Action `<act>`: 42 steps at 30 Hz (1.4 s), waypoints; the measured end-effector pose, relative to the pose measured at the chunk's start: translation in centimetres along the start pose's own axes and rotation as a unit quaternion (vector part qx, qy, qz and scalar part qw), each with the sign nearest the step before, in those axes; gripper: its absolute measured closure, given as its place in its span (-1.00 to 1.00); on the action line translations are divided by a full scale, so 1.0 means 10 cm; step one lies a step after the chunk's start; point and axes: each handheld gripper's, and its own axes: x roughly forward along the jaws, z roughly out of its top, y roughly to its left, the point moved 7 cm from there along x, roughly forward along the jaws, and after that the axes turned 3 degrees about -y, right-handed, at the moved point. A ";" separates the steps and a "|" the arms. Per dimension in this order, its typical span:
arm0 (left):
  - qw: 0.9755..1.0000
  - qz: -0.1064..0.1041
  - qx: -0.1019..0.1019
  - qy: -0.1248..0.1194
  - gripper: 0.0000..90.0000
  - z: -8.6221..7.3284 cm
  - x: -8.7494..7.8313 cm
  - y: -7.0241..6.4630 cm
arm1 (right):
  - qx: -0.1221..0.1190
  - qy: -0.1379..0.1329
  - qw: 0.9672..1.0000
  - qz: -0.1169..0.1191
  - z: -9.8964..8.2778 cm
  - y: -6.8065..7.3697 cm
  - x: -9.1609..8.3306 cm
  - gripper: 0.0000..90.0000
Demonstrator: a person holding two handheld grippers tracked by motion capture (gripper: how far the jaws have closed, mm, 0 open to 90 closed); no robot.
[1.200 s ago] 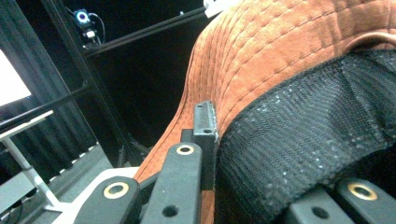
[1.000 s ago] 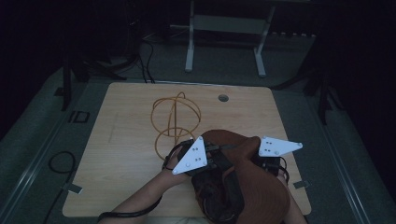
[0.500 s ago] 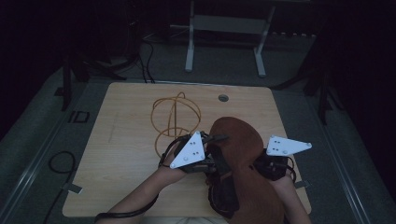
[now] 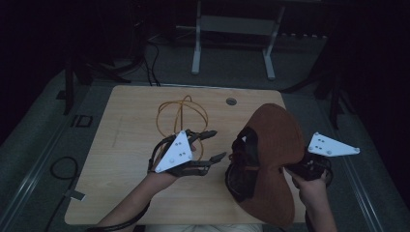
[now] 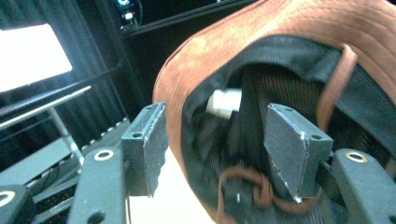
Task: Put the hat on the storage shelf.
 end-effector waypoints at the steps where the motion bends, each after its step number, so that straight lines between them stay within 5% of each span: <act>1: 1.000 0.005 -0.002 0.003 -0.11 -0.01 -0.04 0.02 | 0.000 -0.002 1.000 -0.005 0.01 -0.03 -0.02 0.95; 11: 0.997 0.050 -0.039 0.036 -0.16 -0.30 -0.55 0.18 | 0.010 -0.011 0.999 -0.037 0.12 -0.33 -0.02 0.94; 18: 0.991 0.099 -0.072 0.057 -0.26 -0.62 -0.95 0.29 | 0.005 -0.007 0.998 -0.055 0.25 -0.53 0.18 0.94; 21: 0.985 0.129 -0.093 0.068 -0.48 -0.78 -1.11 0.34 | 0.005 -0.005 0.998 -0.063 0.29 -0.62 0.28 0.94; 26: 0.970 0.177 -0.137 0.098 -0.78 -1.18 -1.36 0.37 | 0.012 -0.007 0.998 -0.064 0.38 -0.75 0.49 0.94; 29: 0.960 0.202 -0.159 0.114 -0.81 -1.41 -1.50 0.34 | 0.015 -0.010 0.998 -0.061 0.50 -0.79 0.63 0.94; 33: 0.950 0.224 -0.188 0.105 -0.81 -1.59 -1.62 0.28 | 0.002 -0.013 0.998 -0.060 0.70 -0.81 0.85 0.94; 37: 0.946 0.241 -0.191 0.102 -0.81 -1.65 -1.70 0.27 | -0.005 -0.020 0.998 -0.055 0.90 -0.81 1.07 0.94; 42: 0.944 0.250 -0.189 0.102 -0.79 -1.68 -1.72 0.28 | -0.008 -0.023 0.999 -0.027 1.10 -0.66 1.39 0.94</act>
